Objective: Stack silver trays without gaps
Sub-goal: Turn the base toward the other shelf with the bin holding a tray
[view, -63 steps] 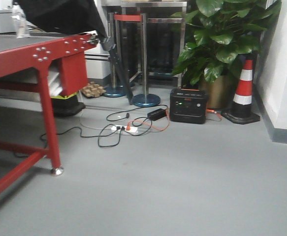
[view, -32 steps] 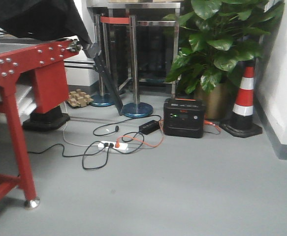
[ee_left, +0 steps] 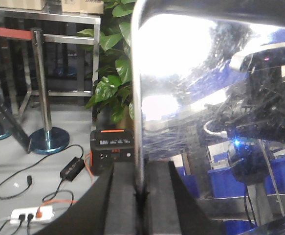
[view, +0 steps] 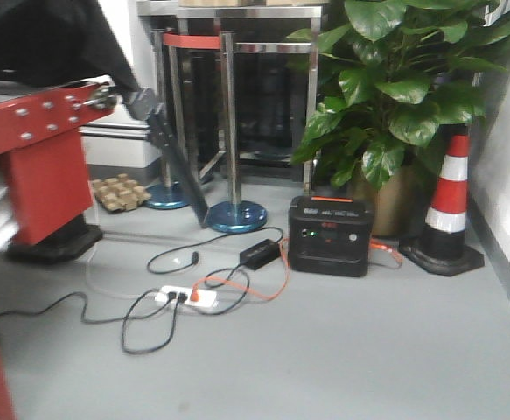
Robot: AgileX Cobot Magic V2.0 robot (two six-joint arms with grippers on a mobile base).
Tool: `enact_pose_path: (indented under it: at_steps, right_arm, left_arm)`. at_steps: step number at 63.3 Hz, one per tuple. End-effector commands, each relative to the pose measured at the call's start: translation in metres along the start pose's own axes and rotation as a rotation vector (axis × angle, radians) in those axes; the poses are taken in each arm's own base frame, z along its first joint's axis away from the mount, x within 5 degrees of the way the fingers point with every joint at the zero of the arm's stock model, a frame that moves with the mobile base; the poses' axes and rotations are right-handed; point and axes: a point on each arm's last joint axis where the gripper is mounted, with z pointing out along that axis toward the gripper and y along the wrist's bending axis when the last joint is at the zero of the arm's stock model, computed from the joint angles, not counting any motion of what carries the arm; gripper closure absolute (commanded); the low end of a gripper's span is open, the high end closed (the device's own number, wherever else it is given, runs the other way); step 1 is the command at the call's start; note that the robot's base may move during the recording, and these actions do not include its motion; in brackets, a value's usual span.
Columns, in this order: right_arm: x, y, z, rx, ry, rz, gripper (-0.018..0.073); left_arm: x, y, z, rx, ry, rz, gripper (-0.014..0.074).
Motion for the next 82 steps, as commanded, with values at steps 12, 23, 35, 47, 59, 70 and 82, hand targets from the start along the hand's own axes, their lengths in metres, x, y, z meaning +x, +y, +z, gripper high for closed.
enact_pose_path:
  at_steps: [12,23,35,47,59,70,82]
  right_arm:
    - [-0.0081,0.0092,-0.0010,-0.083,-0.080,-0.005,0.0628]
    - [-0.0081,0.0092,-0.0010,-0.083,-0.080,-0.005,0.0628]
    - [-0.0081,0.0092,-0.0010,-0.083,-0.080,-0.005,0.0628]
    - [-0.0082,0.0093,-0.0010,-0.084,-0.082,-0.005,0.0628]
    - [-0.0082,0.0094,-0.0010,-0.084,-0.082,-0.005,0.0628]
    - [-0.0084,0.0095,-0.0010,-0.086,-0.084,-0.005,0.0628]
    - [-0.0085,0.0096,-0.0010,-0.087,-0.085,-0.005,0.0628]
  left_arm:
    - [-0.0095,-0.0059,-0.0046,0.040,-0.066,-0.042,0.0614]
    - [-0.0095,-0.0059,-0.0046,0.040,-0.066,-0.042,0.0614]
    - [-0.0095,-0.0059,-0.0046,0.040,-0.066,-0.042,0.0614]
    - [-0.0095,-0.0059,-0.0046,0.040,-0.066,-0.042,0.0614]
    - [-0.0095,-0.0059,-0.0046,0.040,-0.066,-0.042,0.0614]
    - [-0.0095,-0.0059,-0.0046,0.040,-0.066,-0.042,0.0614]
    - [-0.0095,-0.0058,-0.0046,0.039,-0.067,-0.040,0.0614]
